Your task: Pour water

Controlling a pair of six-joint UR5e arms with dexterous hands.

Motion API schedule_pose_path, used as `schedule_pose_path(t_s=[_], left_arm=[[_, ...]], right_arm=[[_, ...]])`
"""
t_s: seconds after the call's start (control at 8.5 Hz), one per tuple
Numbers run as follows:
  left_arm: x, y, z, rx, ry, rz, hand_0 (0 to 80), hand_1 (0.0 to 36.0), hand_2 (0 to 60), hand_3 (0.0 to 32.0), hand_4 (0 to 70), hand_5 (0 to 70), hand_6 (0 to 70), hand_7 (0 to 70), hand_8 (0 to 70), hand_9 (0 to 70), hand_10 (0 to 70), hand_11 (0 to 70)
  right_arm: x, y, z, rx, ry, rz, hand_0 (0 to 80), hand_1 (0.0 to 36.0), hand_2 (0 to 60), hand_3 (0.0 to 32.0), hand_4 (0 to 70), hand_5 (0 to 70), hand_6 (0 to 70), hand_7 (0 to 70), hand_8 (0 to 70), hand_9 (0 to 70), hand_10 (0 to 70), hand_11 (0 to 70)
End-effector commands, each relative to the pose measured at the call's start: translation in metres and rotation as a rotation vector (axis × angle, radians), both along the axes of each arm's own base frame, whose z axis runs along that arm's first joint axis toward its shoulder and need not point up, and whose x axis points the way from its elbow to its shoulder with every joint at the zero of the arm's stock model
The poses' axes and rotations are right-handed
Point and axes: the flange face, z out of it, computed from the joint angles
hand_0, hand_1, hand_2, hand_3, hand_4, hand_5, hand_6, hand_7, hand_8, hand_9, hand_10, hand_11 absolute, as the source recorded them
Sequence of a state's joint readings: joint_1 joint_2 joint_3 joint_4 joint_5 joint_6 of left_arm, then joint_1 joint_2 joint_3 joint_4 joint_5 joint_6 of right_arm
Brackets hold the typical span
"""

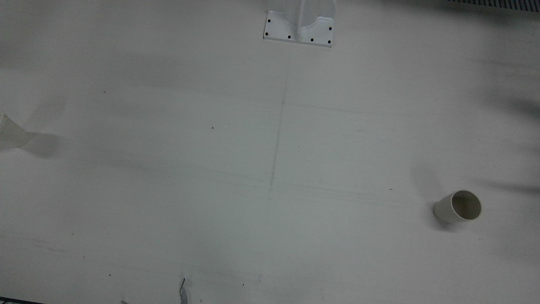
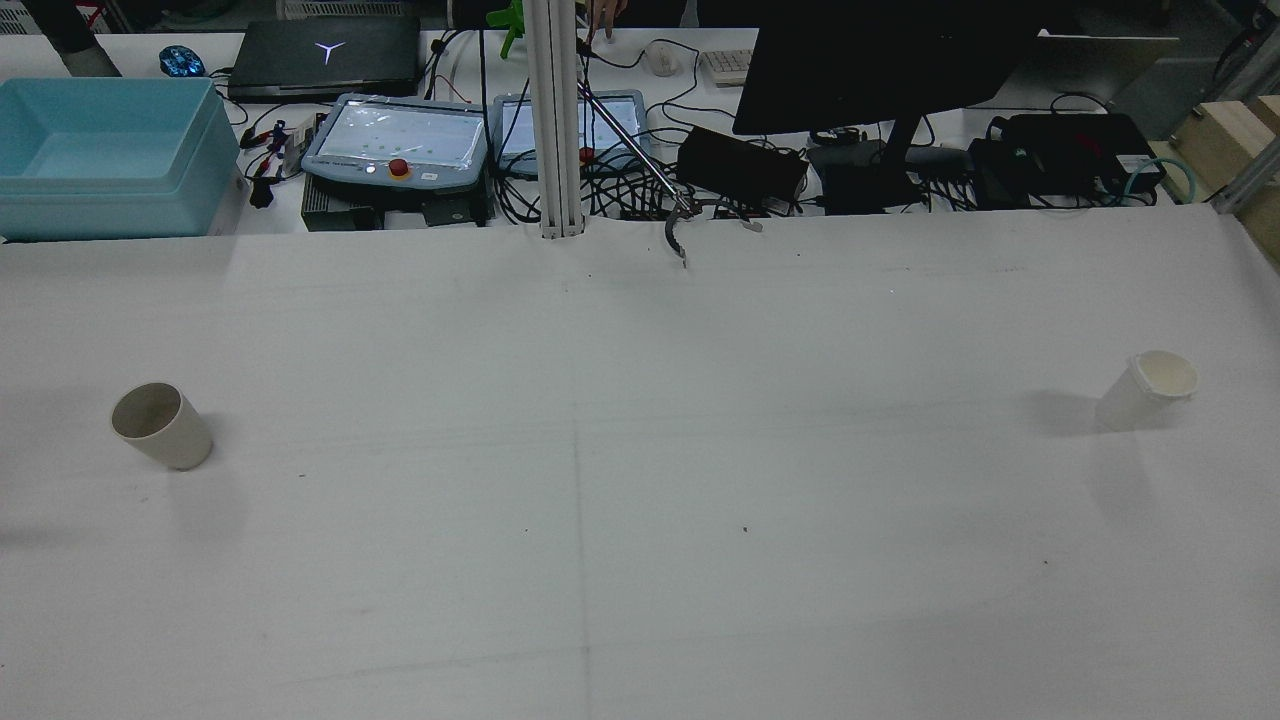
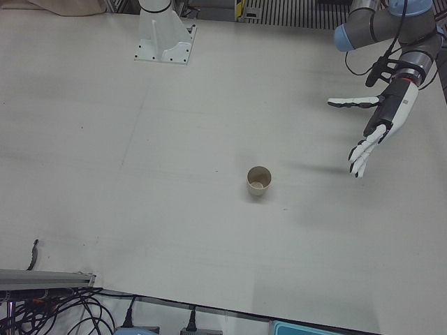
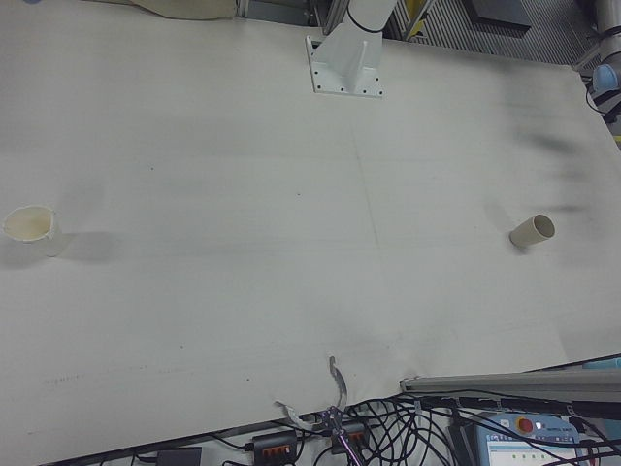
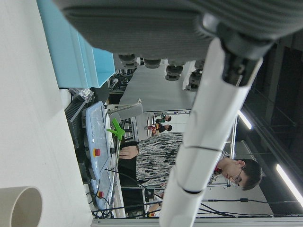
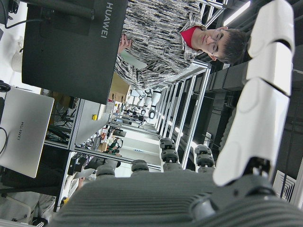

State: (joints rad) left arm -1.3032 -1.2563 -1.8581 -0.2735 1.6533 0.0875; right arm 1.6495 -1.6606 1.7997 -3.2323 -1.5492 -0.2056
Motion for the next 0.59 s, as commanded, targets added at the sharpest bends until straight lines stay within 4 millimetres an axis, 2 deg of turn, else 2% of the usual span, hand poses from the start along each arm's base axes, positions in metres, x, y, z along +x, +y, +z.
schedule_pose_path(t_s=[0.0, 0.12, 0.24, 0.47], left_arm=[[-0.007, 0.024, 0.018, -0.005, -0.003, -0.012, 80.0, 36.0, 0.0, 0.0, 20.7, 0.0, 8.8, 3.2, 1.5, 0.0, 0.8, 6.8], [-0.009, 0.026, 0.022, -0.002, -0.018, -0.037, 80.0, 36.0, 0.0, 0.0, 20.4, 0.0, 8.6, 3.1, 1.5, 0.0, 0.9, 6.7], [-0.008, 0.024, 0.023, 0.043, -0.084, -0.054, 80.0, 36.0, 0.0, 0.0, 19.8, 0.0, 8.2, 3.1, 1.3, 0.0, 1.0, 6.8], [0.003, 0.021, 0.023, 0.083, -0.163, -0.052, 80.0, 36.0, 0.0, 0.0, 21.5, 0.0, 9.0, 4.1, 1.4, 0.0, 1.3, 7.1]], right_arm=[[-0.004, 0.004, 0.007, -0.015, -0.001, -0.008, 51.3, 20.5, 10.0, 0.0, 0.0, 6.8, 13.3, 7.9, 1.9, 1.4, 0.0, 0.0], [-0.010, 0.002, 0.008, -0.012, -0.001, -0.022, 51.4, 20.5, 10.1, 0.0, 0.0, 6.9, 13.4, 7.9, 2.2, 1.7, 0.0, 0.0], [-0.016, 0.009, 0.016, 0.002, 0.002, -0.034, 51.0, 20.3, 10.3, 0.0, 0.0, 7.0, 13.6, 8.2, 3.4, 3.3, 0.0, 0.0], [-0.019, 0.010, 0.015, 0.011, 0.001, -0.051, 51.0, 20.2, 11.6, 0.0, 0.0, 7.2, 15.0, 10.3, 5.8, 6.6, 0.0, 0.0]])
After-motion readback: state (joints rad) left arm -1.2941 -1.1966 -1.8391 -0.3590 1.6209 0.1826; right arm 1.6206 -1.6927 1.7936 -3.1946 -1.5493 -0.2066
